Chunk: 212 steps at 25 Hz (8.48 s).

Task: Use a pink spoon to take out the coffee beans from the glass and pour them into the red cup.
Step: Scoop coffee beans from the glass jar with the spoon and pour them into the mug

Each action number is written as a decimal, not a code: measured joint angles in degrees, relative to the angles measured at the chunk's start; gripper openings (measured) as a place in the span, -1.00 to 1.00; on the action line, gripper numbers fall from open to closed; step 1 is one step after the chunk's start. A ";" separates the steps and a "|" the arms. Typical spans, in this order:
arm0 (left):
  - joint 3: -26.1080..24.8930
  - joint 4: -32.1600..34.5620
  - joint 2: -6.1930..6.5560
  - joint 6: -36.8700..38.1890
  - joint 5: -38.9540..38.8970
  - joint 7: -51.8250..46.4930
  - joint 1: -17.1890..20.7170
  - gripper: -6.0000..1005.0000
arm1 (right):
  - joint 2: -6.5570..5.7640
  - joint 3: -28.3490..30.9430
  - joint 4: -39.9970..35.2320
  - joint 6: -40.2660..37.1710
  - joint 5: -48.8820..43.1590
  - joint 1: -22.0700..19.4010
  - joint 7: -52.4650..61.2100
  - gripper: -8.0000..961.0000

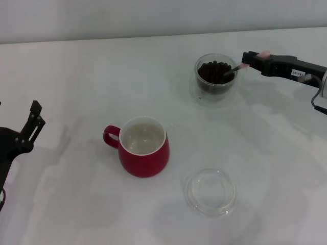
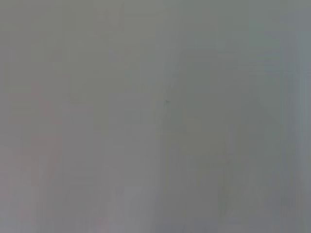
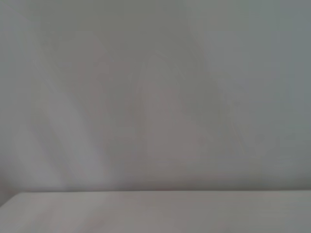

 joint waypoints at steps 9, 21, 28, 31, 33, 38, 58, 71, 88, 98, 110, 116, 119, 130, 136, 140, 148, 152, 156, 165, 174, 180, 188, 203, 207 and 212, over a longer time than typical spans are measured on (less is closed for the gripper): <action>0.08 0.01 0.00 0.07 0.00 0.00 -0.31 0.74 | -0.60 0.45 0.84 0.75 0.00 0.14 5.77 -0.66; -0.26 -0.02 0.00 1.10 -0.16 -0.34 -0.40 0.74 | -2.11 0.32 3.28 1.70 0.03 1.48 12.90 -0.66; -0.27 -0.50 0.06 3.04 -0.37 -2.25 -0.59 0.74 | -1.87 0.43 3.37 1.75 0.03 1.43 15.75 -0.65; -0.27 -0.52 0.08 3.06 -0.44 -2.26 -0.66 0.74 | -1.86 0.57 3.35 2.01 0.10 1.14 16.81 -0.65; -0.27 -0.52 0.09 3.07 -0.45 -2.27 -0.68 0.74 | -1.97 0.66 3.35 2.21 0.23 1.06 17.82 -0.65; -0.27 -0.63 0.09 3.08 -0.46 -2.28 -0.61 0.74 | -2.20 1.46 3.48 2.51 0.23 0.96 20.74 -0.65; -1.06 -2.20 0.02 4.52 -0.71 -2.32 0.02 0.74 | -2.75 4.31 3.97 0.78 0.30 1.37 29.06 -0.65; -1.06 -2.19 0.00 4.48 -1.24 -2.30 -0.13 0.74 | -5.41 3.73 11.86 -0.19 -0.05 7.09 32.70 -0.65; -1.06 -2.48 0.09 4.48 -1.95 -2.28 -0.44 0.74 | -8.21 4.34 14.33 -1.44 0.49 7.88 35.56 -0.64; -1.06 -2.63 0.09 4.48 -1.95 -2.28 -0.51 0.74 | -8.96 5.45 14.07 -1.95 0.65 7.80 35.54 -0.64; -1.06 -2.63 0.09 4.48 -1.94 -2.28 -0.35 0.74 | -6.87 5.93 5.93 -1.75 0.23 5.39 24.07 -0.64; -1.06 -2.63 0.09 4.48 -1.97 -2.27 -0.42 0.74 | -6.14 5.74 4.50 -1.93 0.18 5.03 18.63 -0.64; -1.06 -2.63 0.09 4.48 -2.00 -2.28 -0.44 0.74 | -5.68 5.42 2.55 -2.16 0.10 4.33 15.74 -0.64; -1.06 -2.63 0.09 4.49 -2.03 -3.24 -0.51 0.74 | -4.38 5.37 -0.47 -5.47 -2.55 2.90 6.53 -0.63; -1.06 -2.72 0.09 4.49 -2.02 -3.79 -0.50 0.74 | -2.95 5.57 -3.45 -5.07 -2.97 1.18 3.53 -0.63; -1.06 -2.72 0.09 4.48 -2.02 -3.79 -0.51 0.74 | -2.92 5.76 -3.67 -4.75 -2.99 0.89 2.15 -0.63; -1.06 -2.72 0.09 4.48 -2.02 -3.79 -0.51 0.74 | -1.50 5.92 -5.70 -3.01 -3.07 -0.39 -3.75 -0.63; -1.06 -2.72 0.09 4.48 -2.02 -3.78 -0.50 0.74 | -1.19 5.92 -6.54 -2.41 -3.07 -0.72 -4.28 -0.63; -1.06 -2.72 0.09 4.49 -2.02 -3.77 -0.50 0.74 | -1.02 5.57 -6.44 -1.84 -3.13 -0.94 -5.50 -0.63; -1.06 -2.72 0.09 4.48 -2.02 -3.77 -0.39 0.74 | -0.02 5.27 -6.61 -0.49 -5.73 -1.26 -6.27 -0.63; -1.06 -2.71 0.09 4.49 -2.02 -3.77 -0.50 0.74 | -0.12 4.26 -6.38 -1.00 -7.26 -1.10 -2.51 -0.62; -1.06 -2.75 0.09 4.48 -2.02 -3.77 -0.54 0.74 | -0.88 3.82 -6.59 -1.05 -10.60 0.08 4.58 -0.62; -1.06 -2.86 0.09 4.48 -2.02 -3.77 -0.43 0.74 | -1.61 3.82 -6.62 -1.44 -12.75 0.84 13.60 -0.62; -0.97 -2.89 0.09 4.45 -1.72 -3.77 -0.58 0.74 | -3.52 4.11 -5.42 -3.61 -17.20 3.42 28.70 -0.62; -0.98 -2.89 0.09 4.46 -1.65 -3.77 -0.59 0.74 | -4.07 4.29 -3.81 -3.64 -17.29 4.00 30.61 -0.62; -1.03 -2.89 0.09 4.47 -1.65 -3.77 -0.59 0.74 | -4.22 4.45 -2.74 -3.43 -17.30 4.33 32.57 -0.62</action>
